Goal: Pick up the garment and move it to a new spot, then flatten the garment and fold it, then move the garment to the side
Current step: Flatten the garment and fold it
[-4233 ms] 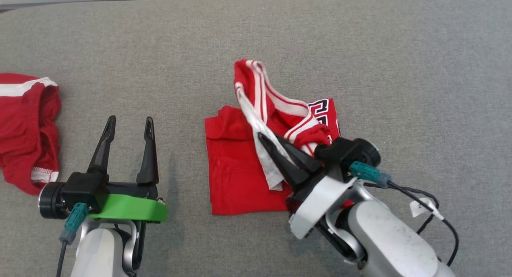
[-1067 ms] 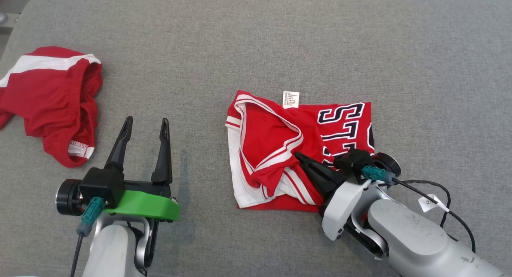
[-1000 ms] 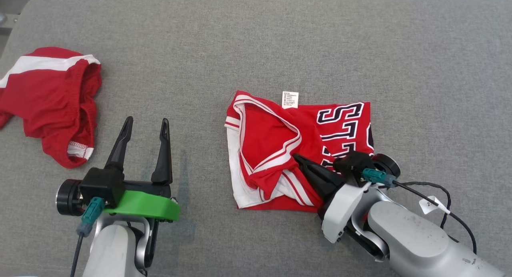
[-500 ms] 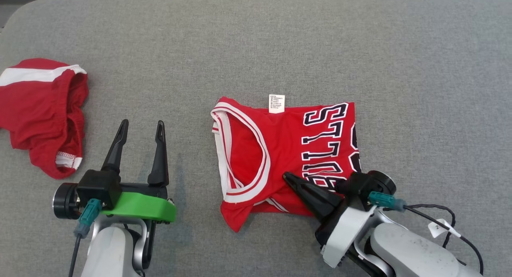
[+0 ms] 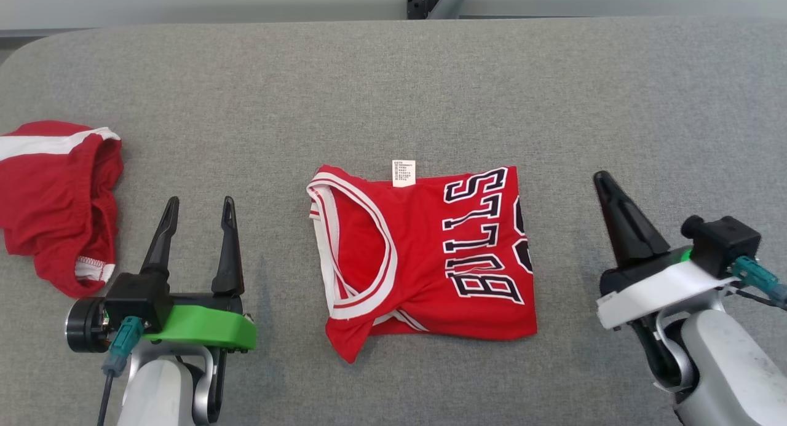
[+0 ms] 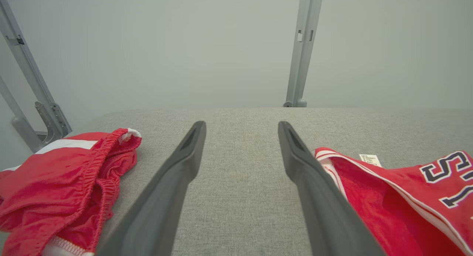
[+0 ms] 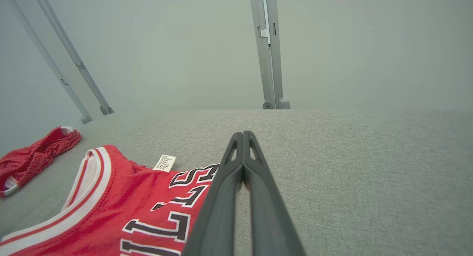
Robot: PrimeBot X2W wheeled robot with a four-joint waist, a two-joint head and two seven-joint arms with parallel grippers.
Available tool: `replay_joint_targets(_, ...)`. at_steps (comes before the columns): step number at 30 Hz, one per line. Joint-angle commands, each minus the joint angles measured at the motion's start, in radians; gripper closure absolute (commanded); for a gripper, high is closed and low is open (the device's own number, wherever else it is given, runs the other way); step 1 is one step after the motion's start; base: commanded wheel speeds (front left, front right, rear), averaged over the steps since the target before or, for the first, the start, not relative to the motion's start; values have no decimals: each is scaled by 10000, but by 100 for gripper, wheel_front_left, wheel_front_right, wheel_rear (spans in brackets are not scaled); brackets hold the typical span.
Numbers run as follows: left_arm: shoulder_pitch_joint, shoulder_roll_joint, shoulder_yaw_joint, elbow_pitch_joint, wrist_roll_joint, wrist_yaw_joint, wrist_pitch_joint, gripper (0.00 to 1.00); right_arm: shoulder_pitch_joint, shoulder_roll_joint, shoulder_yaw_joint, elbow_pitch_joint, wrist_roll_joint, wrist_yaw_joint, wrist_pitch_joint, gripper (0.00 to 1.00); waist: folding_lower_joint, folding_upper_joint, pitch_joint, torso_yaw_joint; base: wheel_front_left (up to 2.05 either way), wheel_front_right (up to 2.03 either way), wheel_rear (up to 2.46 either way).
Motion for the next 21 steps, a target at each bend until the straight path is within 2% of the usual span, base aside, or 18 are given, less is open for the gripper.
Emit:
replay_joint_targets(1, 71, 105, 65, -42, 36, 75, -22, 0, 206, 14, -408, -15, -160, -3, -32, 100, 0, -1, -80, -69, 0, 0, 0)
replay_joint_targets(5, 178, 154, 107, -67, 24, 83, -22, 0, 516, 197, -1886, 96, -422, -3, -31, 100, 0, -1, -229, -144, 0, 0, 0)
replay_joint_targets(6, 227, 170, 127, -70, 24, 86, -22, 0, 630, 226, -2187, 198, -542, -3, -27, 65, 0, -1, -283, -170, 0, 0, 0)
replay_joint_targets(7, 263, 186, 127, -67, 27, 83, -22, 0, 691, 275, -2414, 225, -616, -3, -23, 15, 0, -1, -337, -188, 0, 0, 0)
replay_joint_targets(8, 296, 190, 126, -64, 26, 77, -22, 0, 737, 325, -2629, 247, -705, -3, -24, 0, 0, -1, -398, -205, 0, 0, 0)
replay_joint_targets(13, 587, 285, 104, 63, -34, 25, -19, 0, 1082, 583, -3000, 313, -1108, -3, 120, 0, 0, -1, -822, -304, 0, 0, 0)
replay_joint_targets(21, 863, 498, 225, 124, -227, -26, 116, 0, 1482, 909, -3000, 37, -1508, -3, 348, 0, 0, -1, -1429, -448, 0, 0, 0)
